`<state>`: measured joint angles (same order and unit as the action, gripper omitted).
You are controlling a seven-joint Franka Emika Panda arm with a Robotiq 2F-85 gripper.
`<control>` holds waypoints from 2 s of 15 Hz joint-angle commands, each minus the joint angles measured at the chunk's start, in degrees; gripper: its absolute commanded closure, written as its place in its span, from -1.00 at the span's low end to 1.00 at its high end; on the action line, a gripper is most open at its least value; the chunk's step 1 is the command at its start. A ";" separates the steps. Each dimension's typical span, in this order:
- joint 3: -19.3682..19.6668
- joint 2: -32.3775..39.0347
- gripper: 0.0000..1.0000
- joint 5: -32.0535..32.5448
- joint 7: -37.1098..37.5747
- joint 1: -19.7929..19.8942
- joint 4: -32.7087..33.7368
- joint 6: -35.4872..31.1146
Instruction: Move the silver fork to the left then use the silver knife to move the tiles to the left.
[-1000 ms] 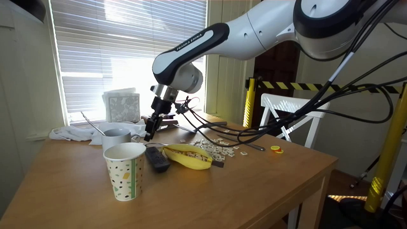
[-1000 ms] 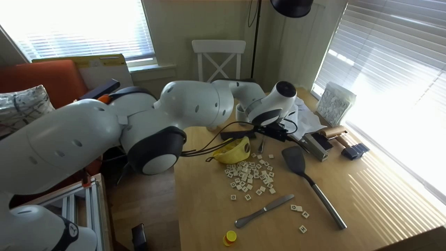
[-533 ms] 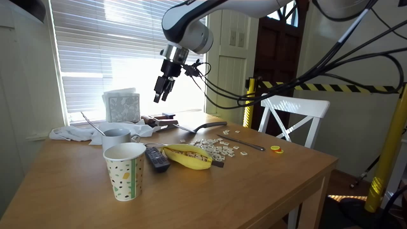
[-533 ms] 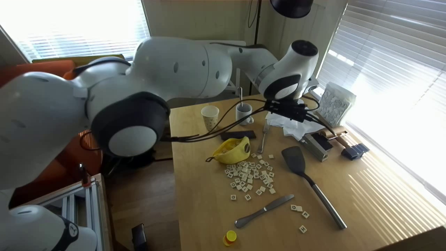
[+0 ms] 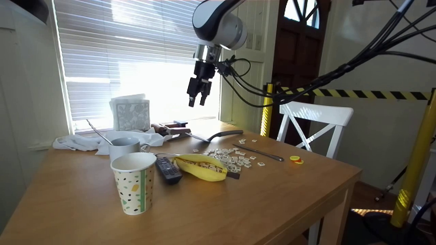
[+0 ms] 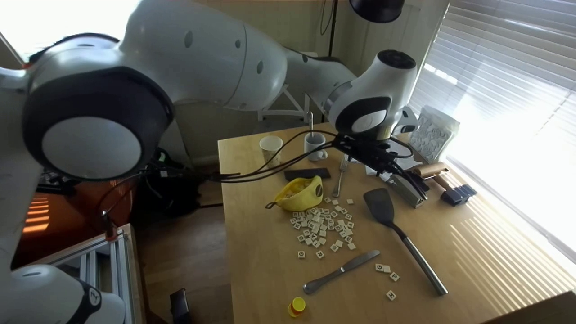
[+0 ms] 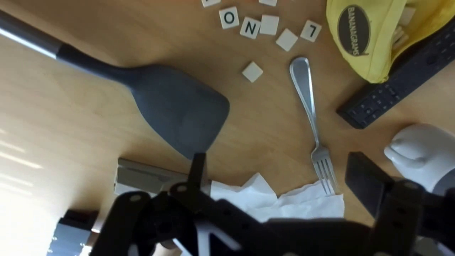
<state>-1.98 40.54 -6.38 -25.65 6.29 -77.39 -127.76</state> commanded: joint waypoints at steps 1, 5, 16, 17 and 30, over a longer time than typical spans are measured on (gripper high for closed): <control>2.27 -7.52 -1.00 3.25 5.31 -0.23 -13.84 -4.91; 2.49 -11.77 -1.00 3.81 3.32 1.74 -24.93 -9.36; 2.19 -11.52 -1.00 3.16 3.18 3.28 -28.93 -7.27; 2.18 -11.48 -1.00 3.16 3.18 3.28 -28.84 -7.27; 3.23 -8.55 -1.00 -0.02 -1.57 13.19 -36.32 -16.14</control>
<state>2.43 31.13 -4.56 -26.04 17.95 -111.93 -140.30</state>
